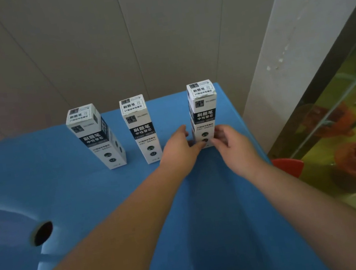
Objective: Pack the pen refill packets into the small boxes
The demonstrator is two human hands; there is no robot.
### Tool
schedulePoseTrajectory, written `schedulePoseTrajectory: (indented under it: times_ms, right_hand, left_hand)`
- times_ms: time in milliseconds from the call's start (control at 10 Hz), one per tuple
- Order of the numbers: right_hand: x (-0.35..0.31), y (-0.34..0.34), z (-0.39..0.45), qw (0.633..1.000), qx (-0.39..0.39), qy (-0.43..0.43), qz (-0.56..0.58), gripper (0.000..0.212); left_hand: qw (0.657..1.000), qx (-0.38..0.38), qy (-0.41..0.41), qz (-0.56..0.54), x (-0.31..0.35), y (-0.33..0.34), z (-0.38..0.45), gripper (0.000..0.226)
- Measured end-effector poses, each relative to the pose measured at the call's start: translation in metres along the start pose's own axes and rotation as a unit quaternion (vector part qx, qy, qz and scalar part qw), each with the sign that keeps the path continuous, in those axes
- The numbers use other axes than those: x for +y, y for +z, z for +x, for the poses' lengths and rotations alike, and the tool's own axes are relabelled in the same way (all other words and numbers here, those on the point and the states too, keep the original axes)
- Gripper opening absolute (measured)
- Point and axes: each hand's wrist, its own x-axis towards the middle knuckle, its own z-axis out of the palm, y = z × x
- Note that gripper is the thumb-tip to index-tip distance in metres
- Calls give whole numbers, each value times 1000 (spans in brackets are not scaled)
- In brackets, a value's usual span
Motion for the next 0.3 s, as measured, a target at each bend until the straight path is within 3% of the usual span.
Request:
schedulePoseTrajectory:
  times_ms: [100, 300]
  right_hand:
    - [2, -1, -9, 1000, -2, 15, -5, 38]
    - [1, 0, -28, 994, 28, 63, -87, 31]
  left_hand:
    - [999, -17, 0, 38, -4, -2, -11, 80]
    - [997, -33, 12, 72, -21, -8, -48, 63]
